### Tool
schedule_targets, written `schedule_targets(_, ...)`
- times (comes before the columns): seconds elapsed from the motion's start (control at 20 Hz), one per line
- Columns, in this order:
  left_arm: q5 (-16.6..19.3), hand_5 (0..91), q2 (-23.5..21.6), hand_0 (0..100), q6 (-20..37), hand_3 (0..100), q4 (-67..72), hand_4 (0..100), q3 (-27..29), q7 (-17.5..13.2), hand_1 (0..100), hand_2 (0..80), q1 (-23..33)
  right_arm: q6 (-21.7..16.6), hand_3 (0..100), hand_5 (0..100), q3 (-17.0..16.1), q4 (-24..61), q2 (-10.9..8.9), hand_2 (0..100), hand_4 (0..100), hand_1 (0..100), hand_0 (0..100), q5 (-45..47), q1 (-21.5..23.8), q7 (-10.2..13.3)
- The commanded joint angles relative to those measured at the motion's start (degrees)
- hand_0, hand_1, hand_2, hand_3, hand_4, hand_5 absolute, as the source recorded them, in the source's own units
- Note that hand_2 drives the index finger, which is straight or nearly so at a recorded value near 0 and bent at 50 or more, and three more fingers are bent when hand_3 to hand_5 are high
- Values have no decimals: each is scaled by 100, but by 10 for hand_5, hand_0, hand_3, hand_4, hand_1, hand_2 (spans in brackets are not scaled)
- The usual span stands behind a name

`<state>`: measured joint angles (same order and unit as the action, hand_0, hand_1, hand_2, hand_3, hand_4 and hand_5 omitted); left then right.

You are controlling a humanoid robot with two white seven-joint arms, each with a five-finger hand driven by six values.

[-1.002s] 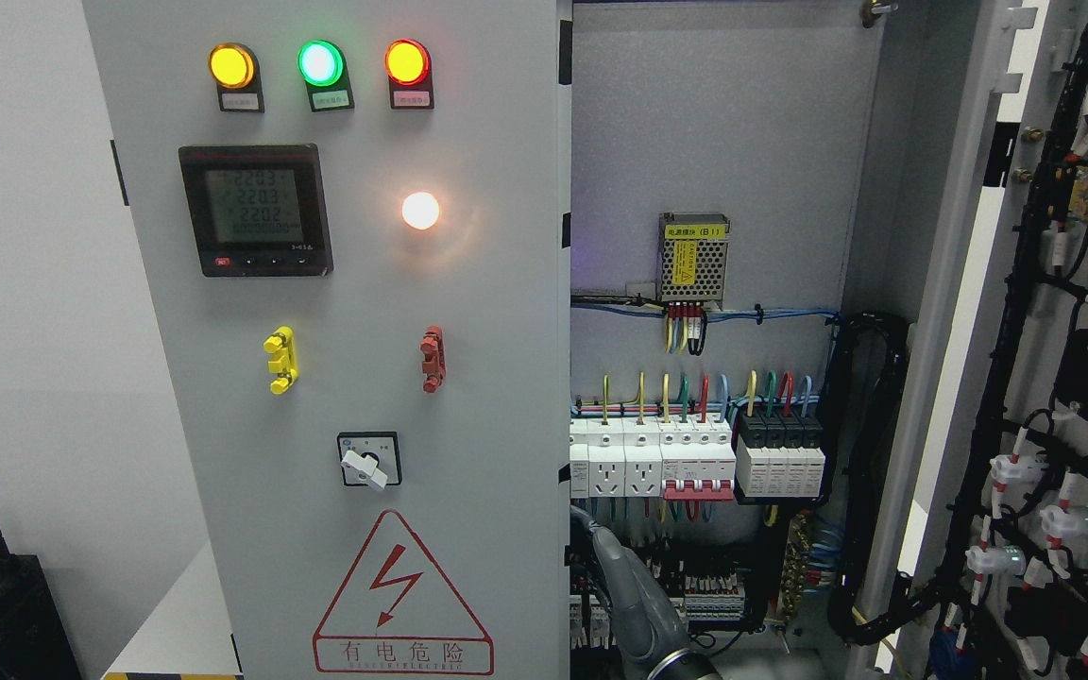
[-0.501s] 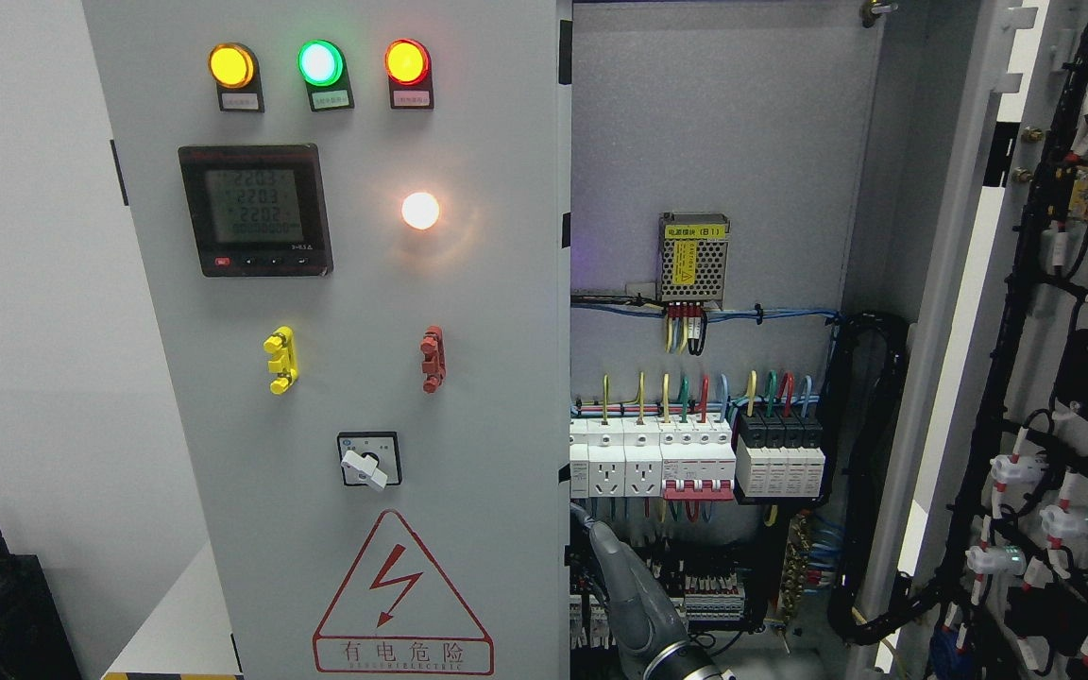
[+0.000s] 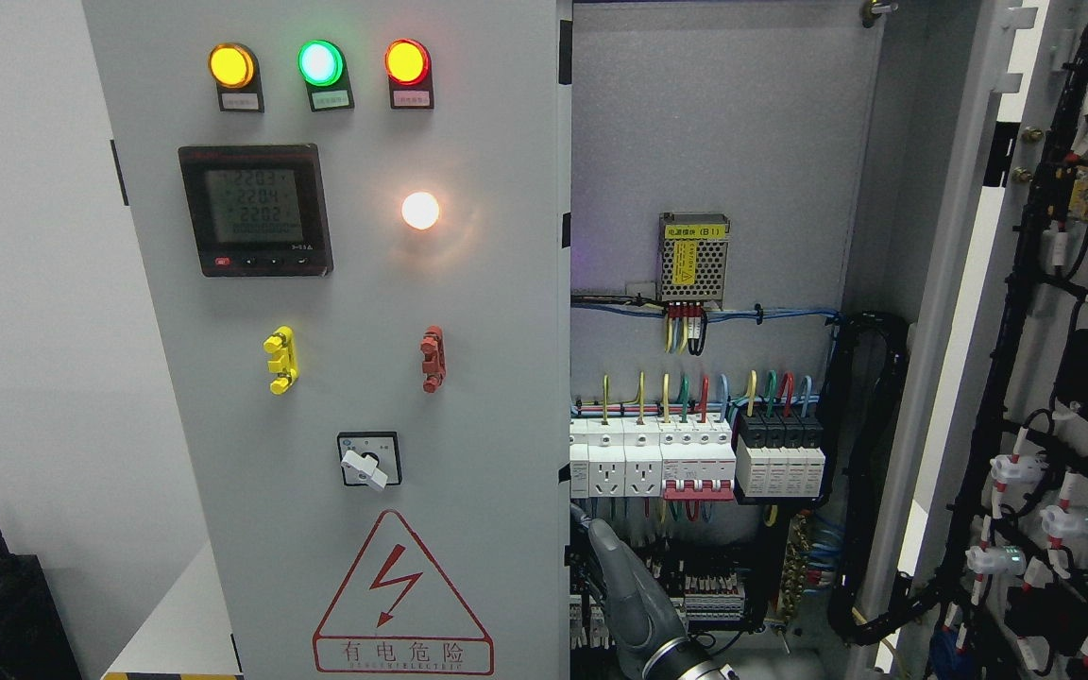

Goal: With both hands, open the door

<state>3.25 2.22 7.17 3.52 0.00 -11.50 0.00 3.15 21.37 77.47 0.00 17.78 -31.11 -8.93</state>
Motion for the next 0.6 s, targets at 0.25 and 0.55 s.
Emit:
schedule_targets(0.25, 0, 0, -2, 0, 4, 0, 0, 42, 44, -1, 0, 0, -53, 11, 0, 0, -27, -65, -105, 0, 0, 0, 0, 120, -44, -144)
schedule_targets(0.55, 0, 0, -2, 0, 4, 0, 0, 43, 44, -1, 0, 0, -53, 19, 0, 0, -27, -65, -184, 0, 0, 0, 0, 270, -88, -196)
